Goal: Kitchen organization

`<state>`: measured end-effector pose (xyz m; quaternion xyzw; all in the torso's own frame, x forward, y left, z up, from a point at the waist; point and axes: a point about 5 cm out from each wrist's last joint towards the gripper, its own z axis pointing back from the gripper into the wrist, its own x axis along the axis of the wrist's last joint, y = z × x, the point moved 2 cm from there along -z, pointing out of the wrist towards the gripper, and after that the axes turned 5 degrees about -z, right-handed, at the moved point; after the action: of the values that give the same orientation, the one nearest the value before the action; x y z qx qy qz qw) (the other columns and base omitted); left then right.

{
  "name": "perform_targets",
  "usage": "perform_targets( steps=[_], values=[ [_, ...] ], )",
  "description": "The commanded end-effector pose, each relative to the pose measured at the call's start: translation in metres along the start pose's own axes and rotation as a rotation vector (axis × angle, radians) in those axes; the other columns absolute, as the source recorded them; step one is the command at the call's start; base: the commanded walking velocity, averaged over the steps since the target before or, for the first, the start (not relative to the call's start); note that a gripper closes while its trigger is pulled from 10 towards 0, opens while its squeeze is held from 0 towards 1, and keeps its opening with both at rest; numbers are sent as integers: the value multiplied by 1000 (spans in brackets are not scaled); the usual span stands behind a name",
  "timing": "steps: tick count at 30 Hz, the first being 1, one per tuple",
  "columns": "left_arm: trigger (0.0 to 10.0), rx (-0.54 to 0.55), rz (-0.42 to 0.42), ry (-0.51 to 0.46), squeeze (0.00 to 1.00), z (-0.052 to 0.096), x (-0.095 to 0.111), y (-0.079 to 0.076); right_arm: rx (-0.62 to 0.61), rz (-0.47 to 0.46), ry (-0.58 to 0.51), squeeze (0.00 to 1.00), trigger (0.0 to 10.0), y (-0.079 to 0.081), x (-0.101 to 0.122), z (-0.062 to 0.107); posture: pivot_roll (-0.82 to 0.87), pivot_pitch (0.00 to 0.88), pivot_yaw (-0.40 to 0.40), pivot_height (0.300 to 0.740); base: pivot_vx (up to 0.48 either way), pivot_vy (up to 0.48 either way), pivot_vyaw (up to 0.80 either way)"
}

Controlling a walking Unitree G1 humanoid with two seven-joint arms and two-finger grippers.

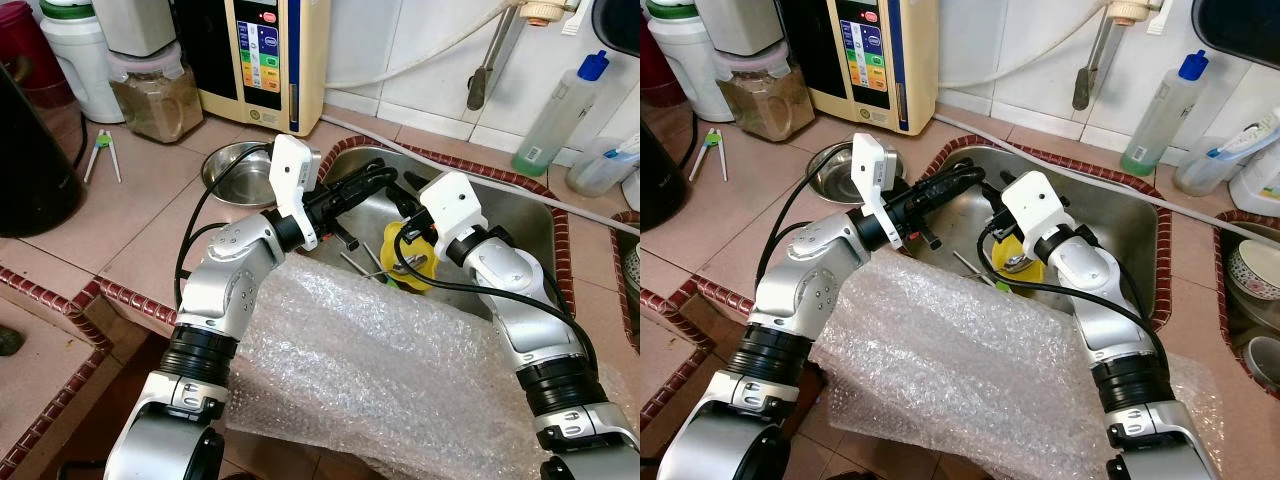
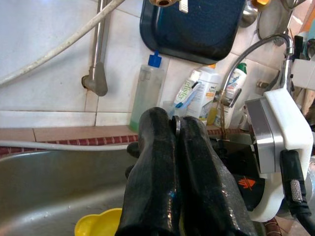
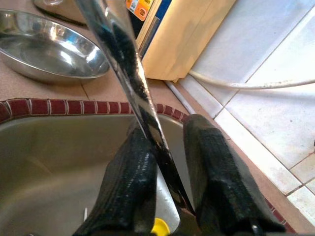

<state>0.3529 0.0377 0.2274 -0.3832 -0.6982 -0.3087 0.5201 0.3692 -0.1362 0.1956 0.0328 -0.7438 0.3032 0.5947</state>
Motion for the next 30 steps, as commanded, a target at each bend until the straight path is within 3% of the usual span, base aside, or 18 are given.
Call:
perform_targets(
  steps=[1,8,11,12,13,14,15,17,18,19,20,25,30],
  values=[
    [0,10,-35,20,0,1,-3,1,-20,-2,-9,0,0,-7,3,1,-26,101,-21,740,0,0,0],
    [0,5,-47,32,0,-1,-7,-1,-20,2,-2,0,0,-9,1,5,-37,105,-20,740,0,0,0],
    [39,-5,-97,60,0,0,-11,-2,-19,-1,0,0,0,-8,0,4,-32,107,-20,740,0,0,0],
    [1529,-8,-100,62,0,1,-12,-2,-18,-5,0,0,0,-7,0,4,-28,107,-21,740,0,0,0],
    [4078,-10,-95,62,0,1,-13,-2,-23,-32,-4,0,0,-7,1,2,-25,108,-20,740,0,0,0],
    [9529,1,-101,71,0,2,-14,-1,-35,-112,-26,0,0,-8,5,-1,-24,110,-18,740,0,0,0],
    [10000,6,-105,76,0,3,-15,0,-35,-125,-32,0,0,-8,7,-3,-22,110,-16,740,0,0,0],
    [10000,5,-117,96,0,5,-18,2,-5,-58,-32,0,0,-7,11,-9,-19,111,-16,740,0,0,0],
    [10000,6,-107,105,286,6,-20,2,-2,-51,-31,0,0,-7,11,-11,-16,109,-17,740,0,0,0],
    [10000,6,-107,105,286,6,-20,2,-2,-51,-31,0,0,-7,11,-11,-16,109,-17,740,0,0,0],
    [10000,-3,-97,120,1000,8,-22,3,2,-53,-29,0,0,-7,11,-14,-10,111,-18,740,0,0,0],
    [10000,11,-126,150,1000,15,-27,6,15,-52,-3,0,0,-6,4,-19,-3,115,-17,740,0,0,0],
    [10000,-34,-126,186,1000,26,-32,0,-22,-58,50,0,0,-17,-9,-20,0,122,-8,740,0,0,0]
  ],
)
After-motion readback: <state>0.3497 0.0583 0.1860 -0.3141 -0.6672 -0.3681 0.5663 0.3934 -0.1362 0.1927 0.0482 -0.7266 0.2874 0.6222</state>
